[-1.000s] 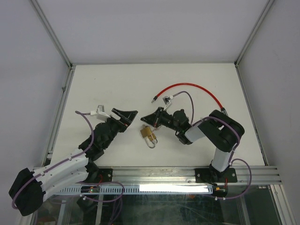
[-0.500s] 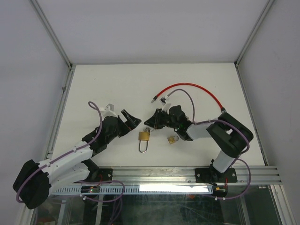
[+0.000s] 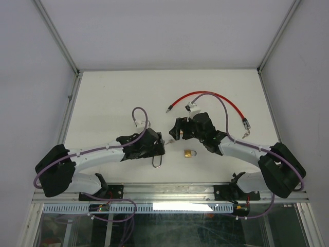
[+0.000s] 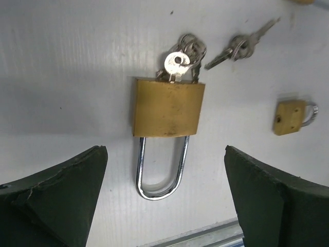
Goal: Unlock with the key
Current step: Adjust the lock at the center of the board.
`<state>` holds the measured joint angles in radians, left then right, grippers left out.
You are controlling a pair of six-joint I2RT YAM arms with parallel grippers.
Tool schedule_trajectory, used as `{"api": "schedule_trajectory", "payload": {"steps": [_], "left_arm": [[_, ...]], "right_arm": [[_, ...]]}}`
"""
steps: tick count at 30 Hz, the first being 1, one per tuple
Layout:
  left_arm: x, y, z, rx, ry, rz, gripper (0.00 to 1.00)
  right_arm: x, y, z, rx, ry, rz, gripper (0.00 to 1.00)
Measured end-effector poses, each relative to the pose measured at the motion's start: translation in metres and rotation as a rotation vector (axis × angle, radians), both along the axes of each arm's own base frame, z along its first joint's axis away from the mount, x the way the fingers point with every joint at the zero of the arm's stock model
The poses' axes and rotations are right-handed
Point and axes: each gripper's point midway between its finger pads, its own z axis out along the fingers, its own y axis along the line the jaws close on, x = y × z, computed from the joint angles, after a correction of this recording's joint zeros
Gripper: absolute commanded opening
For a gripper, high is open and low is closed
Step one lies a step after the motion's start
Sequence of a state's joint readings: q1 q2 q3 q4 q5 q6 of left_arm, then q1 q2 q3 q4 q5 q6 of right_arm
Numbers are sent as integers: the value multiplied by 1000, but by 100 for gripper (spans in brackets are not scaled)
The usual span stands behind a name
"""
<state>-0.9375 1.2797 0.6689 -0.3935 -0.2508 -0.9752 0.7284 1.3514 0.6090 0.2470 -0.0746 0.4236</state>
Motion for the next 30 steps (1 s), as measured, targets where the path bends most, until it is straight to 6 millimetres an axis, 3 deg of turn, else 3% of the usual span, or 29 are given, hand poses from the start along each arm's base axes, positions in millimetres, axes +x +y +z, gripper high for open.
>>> {"api": "schedule_trajectory", "payload": {"steps": [6,9,13,18,23,30], "left_arm": [[-22,-8,-27,181,59,-78,99],[-23,-14,-31,236,56,-100,99],[-20,-6,-34,306,56,-72,99],[-18,20,-38,398,69,-7,99],[-1,42,-39,406,102,113,99],[23,107,-32,416,101,333,99]], "right_arm": [[-1,-19,-3,-54,-17,-37,84],[-2,-22,-7,-71,-12,-39,85],[-3,-24,-11,-84,-10,-37,85],[-3,-24,-8,-84,-23,-29,85],[-5,-23,-6,-83,-33,-9,85],[-10,-17,-7,-89,-38,56,84]]}}
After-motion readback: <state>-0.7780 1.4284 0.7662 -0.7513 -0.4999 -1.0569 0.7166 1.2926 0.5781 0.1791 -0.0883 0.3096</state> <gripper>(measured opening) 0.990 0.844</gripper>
